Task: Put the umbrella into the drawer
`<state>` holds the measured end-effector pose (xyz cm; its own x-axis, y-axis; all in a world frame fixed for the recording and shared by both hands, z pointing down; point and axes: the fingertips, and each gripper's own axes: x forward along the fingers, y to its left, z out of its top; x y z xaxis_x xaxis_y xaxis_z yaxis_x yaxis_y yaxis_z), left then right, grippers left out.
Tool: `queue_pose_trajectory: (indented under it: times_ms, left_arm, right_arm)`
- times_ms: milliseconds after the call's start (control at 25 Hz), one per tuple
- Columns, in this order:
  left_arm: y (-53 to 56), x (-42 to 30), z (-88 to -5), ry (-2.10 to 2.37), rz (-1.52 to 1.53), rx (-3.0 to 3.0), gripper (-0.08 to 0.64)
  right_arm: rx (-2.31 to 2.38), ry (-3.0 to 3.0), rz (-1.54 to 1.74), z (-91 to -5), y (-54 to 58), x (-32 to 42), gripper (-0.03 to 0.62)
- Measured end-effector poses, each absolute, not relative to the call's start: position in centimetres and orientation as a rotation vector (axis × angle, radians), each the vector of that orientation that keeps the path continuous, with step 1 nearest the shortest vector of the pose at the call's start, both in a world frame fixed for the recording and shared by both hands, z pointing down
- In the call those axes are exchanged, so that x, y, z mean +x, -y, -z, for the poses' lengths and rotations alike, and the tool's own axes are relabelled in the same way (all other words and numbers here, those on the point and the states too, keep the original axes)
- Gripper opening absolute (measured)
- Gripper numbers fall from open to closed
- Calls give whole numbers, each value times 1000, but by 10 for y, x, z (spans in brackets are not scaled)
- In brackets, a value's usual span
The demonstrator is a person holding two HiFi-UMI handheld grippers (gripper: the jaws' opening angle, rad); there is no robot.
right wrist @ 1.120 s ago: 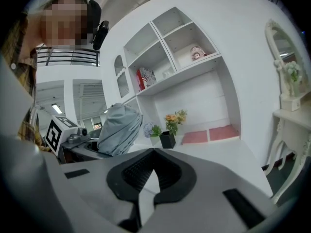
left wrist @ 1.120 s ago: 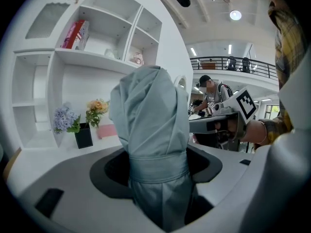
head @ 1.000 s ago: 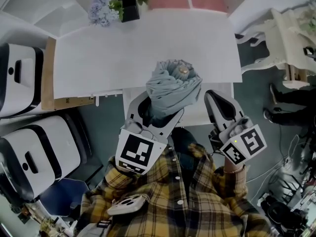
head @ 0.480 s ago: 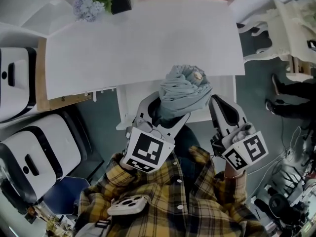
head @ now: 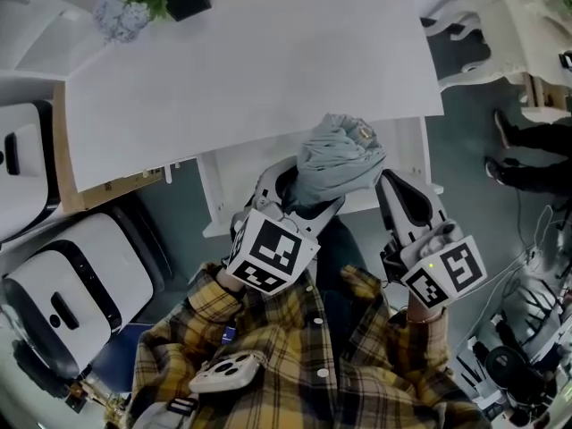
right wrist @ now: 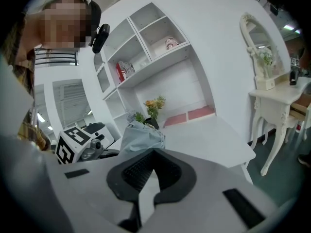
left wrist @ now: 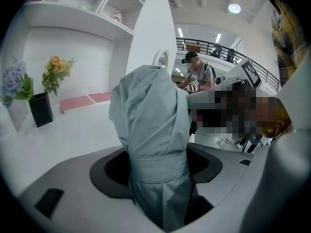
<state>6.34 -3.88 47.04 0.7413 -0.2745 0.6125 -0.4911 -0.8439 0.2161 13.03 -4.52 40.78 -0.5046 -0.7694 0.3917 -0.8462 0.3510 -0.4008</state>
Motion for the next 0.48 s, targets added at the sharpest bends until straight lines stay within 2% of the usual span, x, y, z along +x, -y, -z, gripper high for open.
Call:
queue_pose_trajectory:
  times_ms: [480]
  left_arm:
    - [26,82,-526,363,-1063,2606,318]
  right_arm:
    - [1561,2399,-925,-435,28,151,17]
